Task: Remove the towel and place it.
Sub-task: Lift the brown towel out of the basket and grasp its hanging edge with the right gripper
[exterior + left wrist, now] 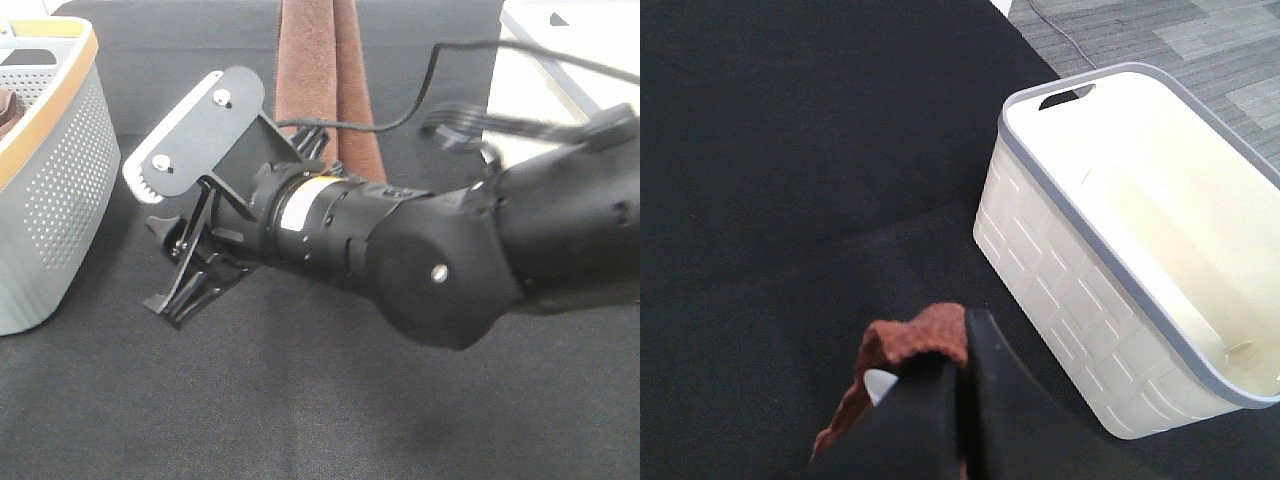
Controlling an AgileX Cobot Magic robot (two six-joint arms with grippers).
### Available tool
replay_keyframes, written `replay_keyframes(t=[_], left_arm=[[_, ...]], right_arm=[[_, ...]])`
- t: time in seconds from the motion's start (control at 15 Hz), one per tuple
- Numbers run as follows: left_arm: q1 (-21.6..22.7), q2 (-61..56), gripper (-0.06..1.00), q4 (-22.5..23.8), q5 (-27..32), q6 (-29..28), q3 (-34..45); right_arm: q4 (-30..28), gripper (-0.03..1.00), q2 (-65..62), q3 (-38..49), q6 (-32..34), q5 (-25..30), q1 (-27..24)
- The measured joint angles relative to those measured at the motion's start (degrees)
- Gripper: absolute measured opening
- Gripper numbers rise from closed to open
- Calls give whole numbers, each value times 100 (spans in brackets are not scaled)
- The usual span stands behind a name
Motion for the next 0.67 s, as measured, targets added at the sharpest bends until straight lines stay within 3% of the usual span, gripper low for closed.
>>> replay_keyframes(t=[0.13, 0.27, 0.47, 0.67], left_arm=[[0, 0, 0, 0, 6, 0, 0], [0, 0, 0, 23, 6, 0, 0], [0, 0, 0, 149, 69, 6, 0], [0, 0, 0, 189, 183, 6, 0]], right_arm=[[309, 59, 195, 0, 155, -241, 0], [1071, 59, 309, 0, -17, -264, 0], [2527, 59, 332, 0, -1157, -596, 0], [3592, 59, 332, 0, -1874, -1049, 0]])
